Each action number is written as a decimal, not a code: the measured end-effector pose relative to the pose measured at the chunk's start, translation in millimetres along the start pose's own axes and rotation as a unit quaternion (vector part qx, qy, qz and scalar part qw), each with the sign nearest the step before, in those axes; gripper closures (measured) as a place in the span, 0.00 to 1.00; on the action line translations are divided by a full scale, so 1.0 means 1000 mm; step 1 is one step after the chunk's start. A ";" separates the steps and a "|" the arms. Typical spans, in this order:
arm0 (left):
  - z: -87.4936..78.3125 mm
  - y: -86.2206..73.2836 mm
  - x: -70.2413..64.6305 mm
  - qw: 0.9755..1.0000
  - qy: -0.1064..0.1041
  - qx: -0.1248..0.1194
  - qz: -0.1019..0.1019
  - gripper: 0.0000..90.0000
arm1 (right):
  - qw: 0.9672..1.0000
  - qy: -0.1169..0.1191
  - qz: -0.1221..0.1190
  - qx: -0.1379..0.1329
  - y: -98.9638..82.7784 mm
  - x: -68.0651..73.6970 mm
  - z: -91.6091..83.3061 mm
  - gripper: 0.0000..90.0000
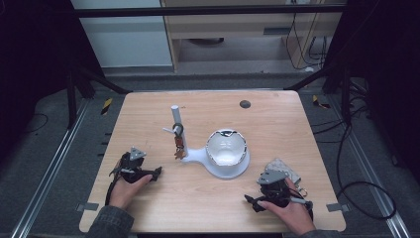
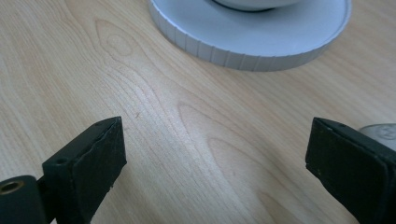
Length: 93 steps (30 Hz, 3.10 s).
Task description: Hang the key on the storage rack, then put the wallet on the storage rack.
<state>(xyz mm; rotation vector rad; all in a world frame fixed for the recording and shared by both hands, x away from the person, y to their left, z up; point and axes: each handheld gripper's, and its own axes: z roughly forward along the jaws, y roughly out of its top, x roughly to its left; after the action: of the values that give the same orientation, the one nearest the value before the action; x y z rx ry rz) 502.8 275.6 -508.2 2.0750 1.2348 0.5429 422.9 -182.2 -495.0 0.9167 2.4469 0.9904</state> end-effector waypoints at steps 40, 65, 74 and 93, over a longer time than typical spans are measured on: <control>-0.001 0.000 0.000 1.000 -0.005 0.003 0.006 0.00 | 0.977 -0.048 0.073 0.196 0.004 -0.076 -0.058 0.16; 0.000 -0.001 -0.001 1.000 -0.007 0.001 0.004 0.00 | 0.966 -0.026 0.107 0.235 -0.003 -0.098 -0.037 0.21; 0.000 -0.001 -0.001 1.000 -0.007 0.001 0.005 0.00 | 0.962 -0.022 0.107 0.251 -0.005 -0.102 -0.032 0.23; 0.000 -0.001 -0.001 1.000 -0.007 0.001 0.005 0.00 | 0.964 -0.018 0.085 0.250 -0.003 -0.099 -0.035 0.34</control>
<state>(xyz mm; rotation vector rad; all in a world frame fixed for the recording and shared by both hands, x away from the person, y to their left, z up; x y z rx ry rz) 501.6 274.9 -508.6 2.0838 1.2169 0.5312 476.0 -267.7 -465.7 1.3065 2.6693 0.3906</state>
